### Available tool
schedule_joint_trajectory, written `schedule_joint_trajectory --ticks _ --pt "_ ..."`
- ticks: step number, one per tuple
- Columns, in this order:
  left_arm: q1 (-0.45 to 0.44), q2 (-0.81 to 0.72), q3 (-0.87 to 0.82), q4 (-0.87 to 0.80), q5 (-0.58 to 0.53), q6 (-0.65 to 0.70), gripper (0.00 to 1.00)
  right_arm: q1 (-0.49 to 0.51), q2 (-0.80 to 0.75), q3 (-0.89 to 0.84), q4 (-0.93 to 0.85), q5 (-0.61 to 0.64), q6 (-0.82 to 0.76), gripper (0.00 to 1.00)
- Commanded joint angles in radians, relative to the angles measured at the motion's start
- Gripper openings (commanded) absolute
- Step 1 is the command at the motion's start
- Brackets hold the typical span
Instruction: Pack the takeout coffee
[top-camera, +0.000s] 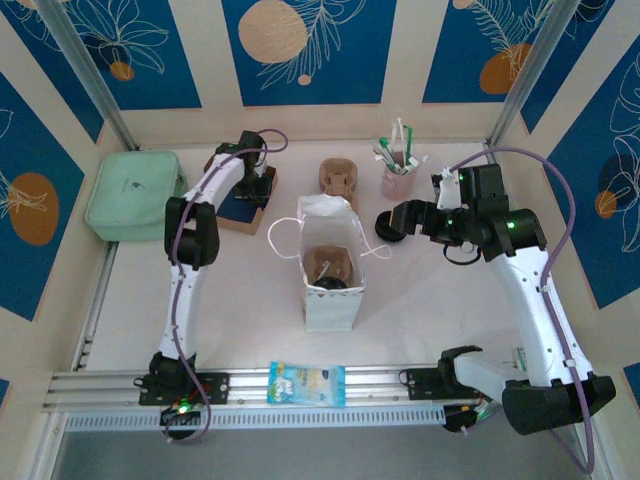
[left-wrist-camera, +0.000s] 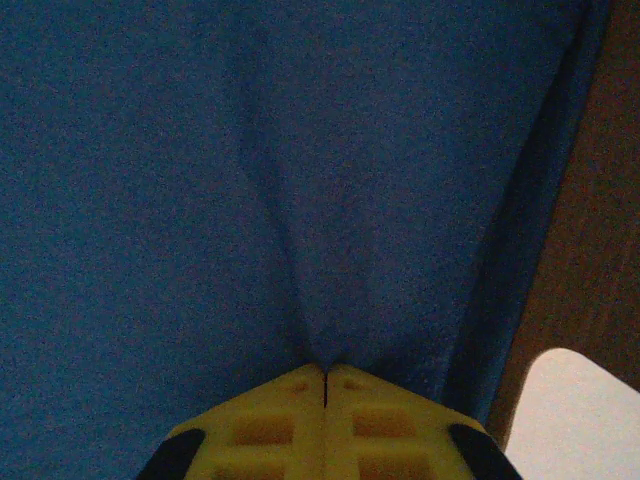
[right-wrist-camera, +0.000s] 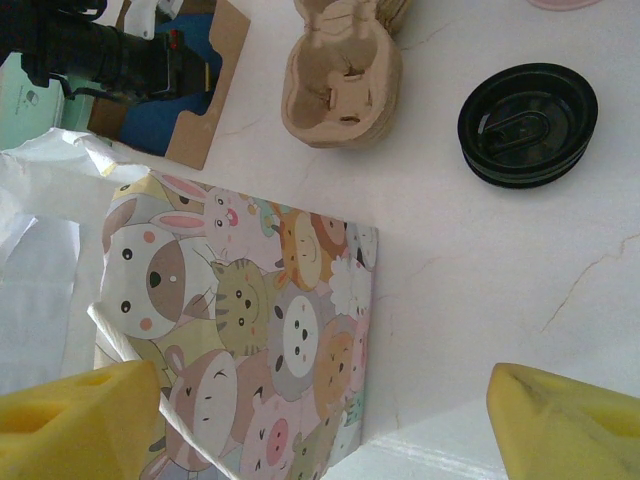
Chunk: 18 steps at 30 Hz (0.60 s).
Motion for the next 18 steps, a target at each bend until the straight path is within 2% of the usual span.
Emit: schedule_joint_trajectory --ticks 1,18 --pt "0.001 -0.067 0.025 -0.031 0.014 0.013 0.00 -0.007 -0.023 0.016 -0.018 -0.028 -0.009 0.85" --pt "0.018 -0.149 0.026 -0.039 0.056 0.008 0.00 -0.006 -0.025 0.011 -0.016 -0.039 -0.004 0.84"
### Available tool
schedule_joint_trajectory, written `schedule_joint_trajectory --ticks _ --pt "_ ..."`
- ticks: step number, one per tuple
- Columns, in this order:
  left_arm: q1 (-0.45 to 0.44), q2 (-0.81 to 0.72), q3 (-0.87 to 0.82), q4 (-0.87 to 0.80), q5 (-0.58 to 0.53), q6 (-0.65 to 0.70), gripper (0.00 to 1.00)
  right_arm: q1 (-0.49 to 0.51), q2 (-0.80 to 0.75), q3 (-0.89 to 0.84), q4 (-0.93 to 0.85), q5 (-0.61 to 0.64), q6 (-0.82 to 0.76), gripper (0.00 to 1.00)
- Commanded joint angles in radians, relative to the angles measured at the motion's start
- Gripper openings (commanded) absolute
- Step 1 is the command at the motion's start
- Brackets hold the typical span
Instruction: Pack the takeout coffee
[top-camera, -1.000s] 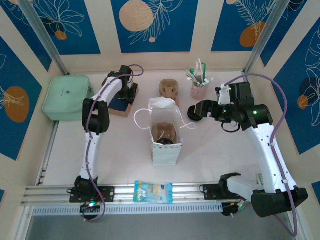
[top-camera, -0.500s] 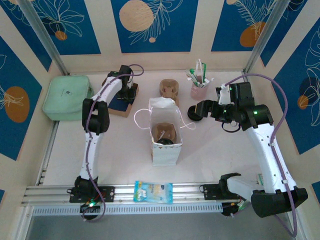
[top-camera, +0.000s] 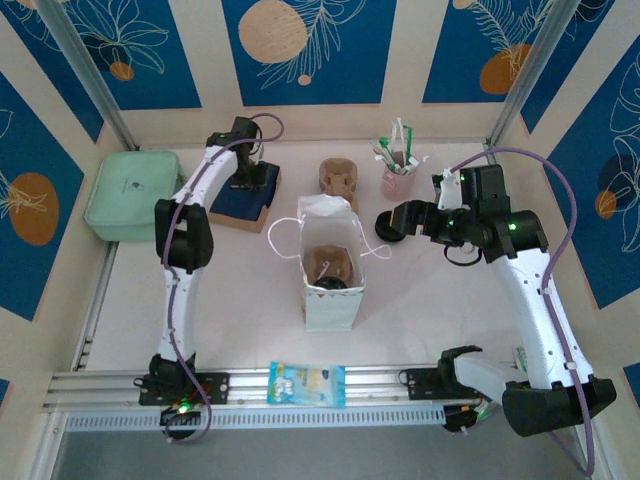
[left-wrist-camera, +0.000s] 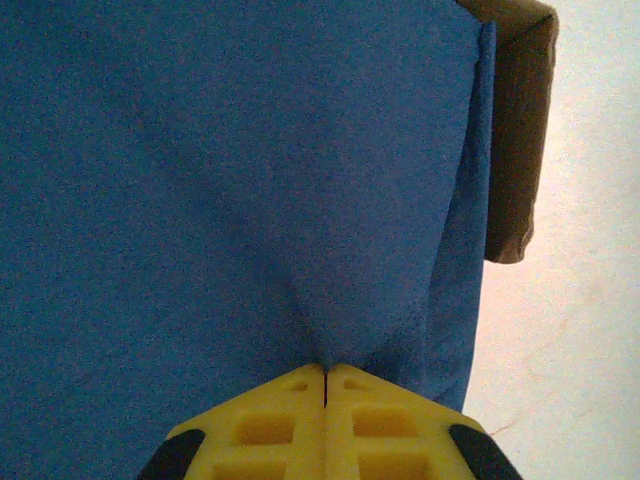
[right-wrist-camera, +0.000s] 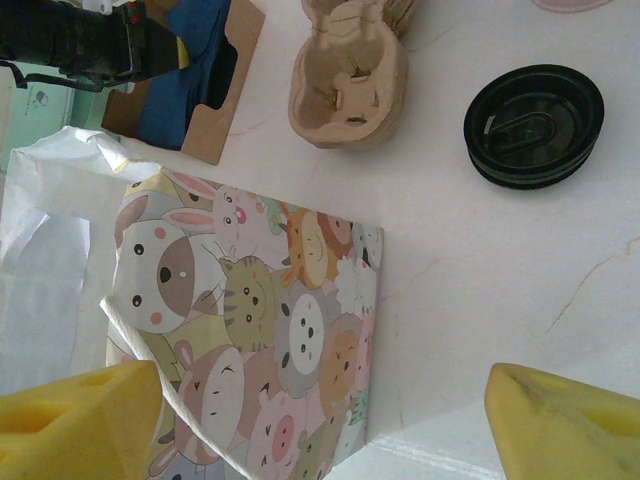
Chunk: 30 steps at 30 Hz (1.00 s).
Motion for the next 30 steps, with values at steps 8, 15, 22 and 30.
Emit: schedule_joint_trajectory --ticks 8,15,22,30 --pt "0.024 -0.087 0.024 -0.011 0.127 -0.019 0.00 -0.004 -0.013 0.017 -0.016 -0.033 -0.004 0.84" --pt "0.050 -0.104 0.024 -0.015 0.158 -0.025 0.00 -0.004 -0.013 0.011 -0.016 -0.036 -0.006 0.84" --pt "0.054 -0.084 0.021 -0.042 0.129 -0.003 0.00 -0.005 -0.011 0.011 -0.011 -0.043 -0.003 0.84" --pt "0.053 -0.070 0.020 -0.037 0.127 -0.005 0.00 -0.004 -0.010 0.011 -0.014 -0.040 -0.002 0.84"
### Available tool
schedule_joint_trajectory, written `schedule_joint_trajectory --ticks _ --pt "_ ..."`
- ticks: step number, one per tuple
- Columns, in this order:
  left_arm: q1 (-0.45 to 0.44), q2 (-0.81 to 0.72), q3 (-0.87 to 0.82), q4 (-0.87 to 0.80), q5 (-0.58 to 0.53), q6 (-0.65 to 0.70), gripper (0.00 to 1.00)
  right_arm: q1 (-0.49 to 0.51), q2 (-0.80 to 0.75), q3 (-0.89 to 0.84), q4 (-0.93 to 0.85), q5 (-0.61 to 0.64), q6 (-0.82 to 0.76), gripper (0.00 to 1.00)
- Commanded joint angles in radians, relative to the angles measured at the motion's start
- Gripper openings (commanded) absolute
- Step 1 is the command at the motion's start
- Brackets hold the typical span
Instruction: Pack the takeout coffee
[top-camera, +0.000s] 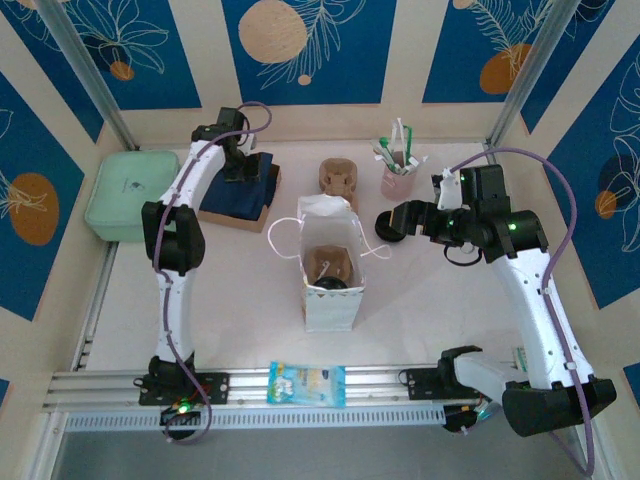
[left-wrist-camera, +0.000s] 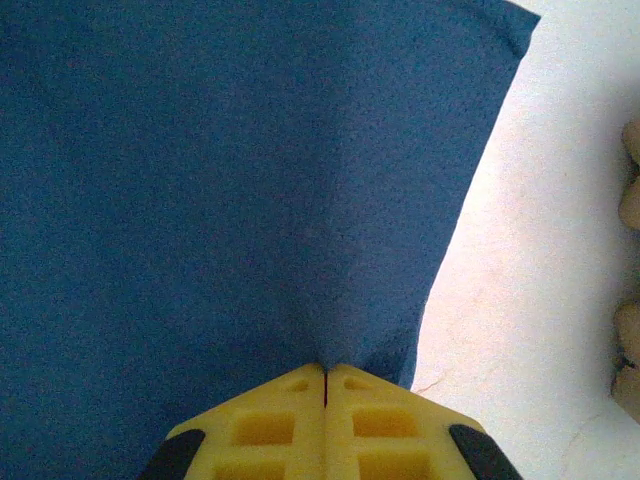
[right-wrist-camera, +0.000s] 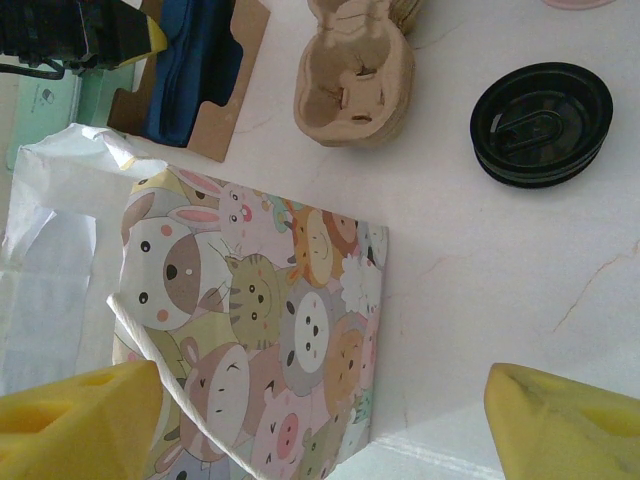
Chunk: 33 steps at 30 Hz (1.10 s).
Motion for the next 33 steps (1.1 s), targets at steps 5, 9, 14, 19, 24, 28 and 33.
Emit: schedule_joint_trajectory --ticks 5,9,14,19,24,28,33 --pt "0.012 -0.001 0.019 -0.015 0.003 -0.001 0.03 -0.004 -0.010 0.008 -0.013 -0.026 -0.003 0.84" --pt "0.015 0.000 0.019 -0.012 0.011 -0.002 0.06 -0.004 -0.008 0.003 -0.013 -0.026 -0.002 0.84" --pt "0.017 0.009 0.015 -0.013 0.018 -0.005 0.11 -0.005 -0.008 0.001 -0.011 -0.024 -0.003 0.84" --pt "0.016 0.011 -0.011 0.007 0.027 -0.011 0.12 -0.005 -0.013 -0.002 -0.013 -0.022 -0.003 0.84" --pt "0.016 0.015 -0.018 0.011 0.027 -0.014 0.19 -0.005 -0.016 -0.006 -0.014 -0.019 -0.005 0.84" --pt "0.016 0.012 -0.018 0.014 0.031 -0.020 0.20 -0.005 -0.016 -0.006 -0.014 -0.019 -0.002 0.84" --pt "0.016 0.010 -0.019 0.016 0.032 -0.019 0.15 -0.006 -0.016 -0.003 -0.014 -0.023 -0.001 0.84"
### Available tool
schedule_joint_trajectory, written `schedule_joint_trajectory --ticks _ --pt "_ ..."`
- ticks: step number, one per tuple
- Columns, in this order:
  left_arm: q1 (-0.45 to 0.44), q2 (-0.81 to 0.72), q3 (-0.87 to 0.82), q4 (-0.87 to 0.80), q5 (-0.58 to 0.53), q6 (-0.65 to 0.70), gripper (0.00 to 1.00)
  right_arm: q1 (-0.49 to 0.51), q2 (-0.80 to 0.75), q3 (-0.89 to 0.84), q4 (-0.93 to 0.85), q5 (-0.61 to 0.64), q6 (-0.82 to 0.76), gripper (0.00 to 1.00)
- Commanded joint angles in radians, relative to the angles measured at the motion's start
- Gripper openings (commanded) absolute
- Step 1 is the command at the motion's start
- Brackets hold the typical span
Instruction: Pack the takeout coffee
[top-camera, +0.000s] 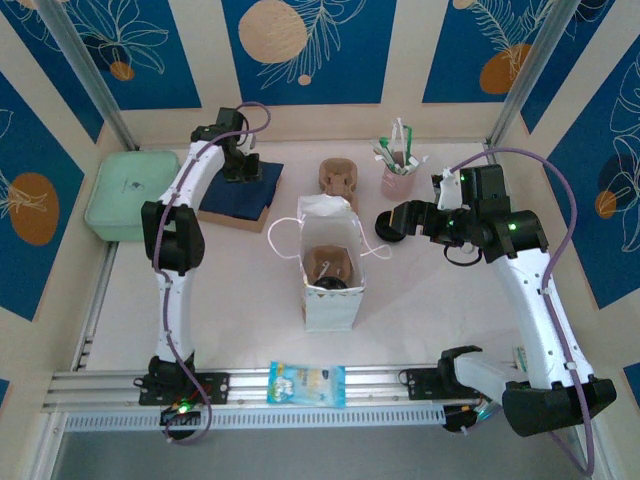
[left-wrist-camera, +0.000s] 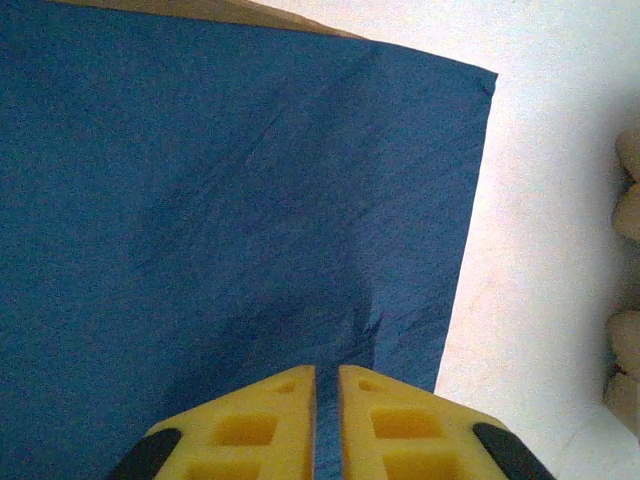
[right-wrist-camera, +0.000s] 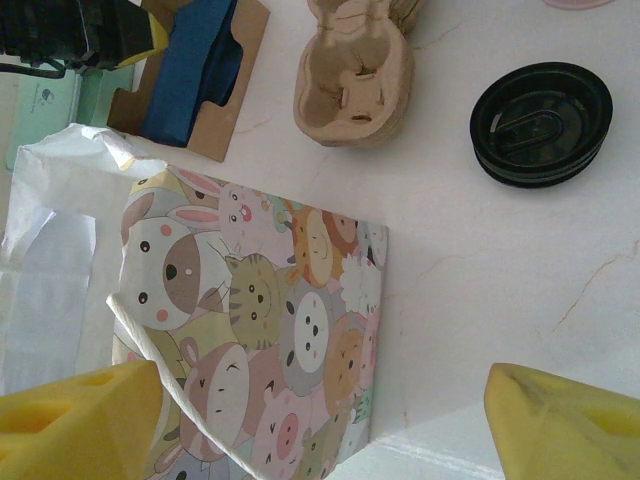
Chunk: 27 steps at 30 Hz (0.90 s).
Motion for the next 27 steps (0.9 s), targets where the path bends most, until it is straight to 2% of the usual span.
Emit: schedule_joint_trajectory --ticks 1,4,9,11,16,27 --pt "0.011 0.010 -0.013 -0.001 0.020 -0.001 0.15 -0.004 -0.016 -0.004 -0.014 -0.022 -0.001 0.84" --pt "0.005 -0.005 -0.035 0.002 0.011 0.003 0.21 -0.005 -0.017 -0.008 -0.013 -0.020 -0.002 0.84" --pt "-0.018 -0.059 -0.114 0.050 -0.023 0.020 0.54 -0.005 -0.016 -0.014 -0.007 -0.026 0.002 0.84" --pt "-0.037 -0.074 -0.132 0.066 -0.043 0.037 0.61 -0.005 -0.014 -0.013 -0.003 -0.031 0.003 0.84" --pt "-0.099 -0.033 -0.079 0.026 -0.159 0.083 0.64 -0.006 -0.013 -0.015 0.002 -0.038 0.011 0.84" --pt "-0.124 0.034 -0.007 0.004 -0.221 0.083 0.67 -0.009 -0.024 -0.021 -0.010 -0.020 -0.005 0.84"
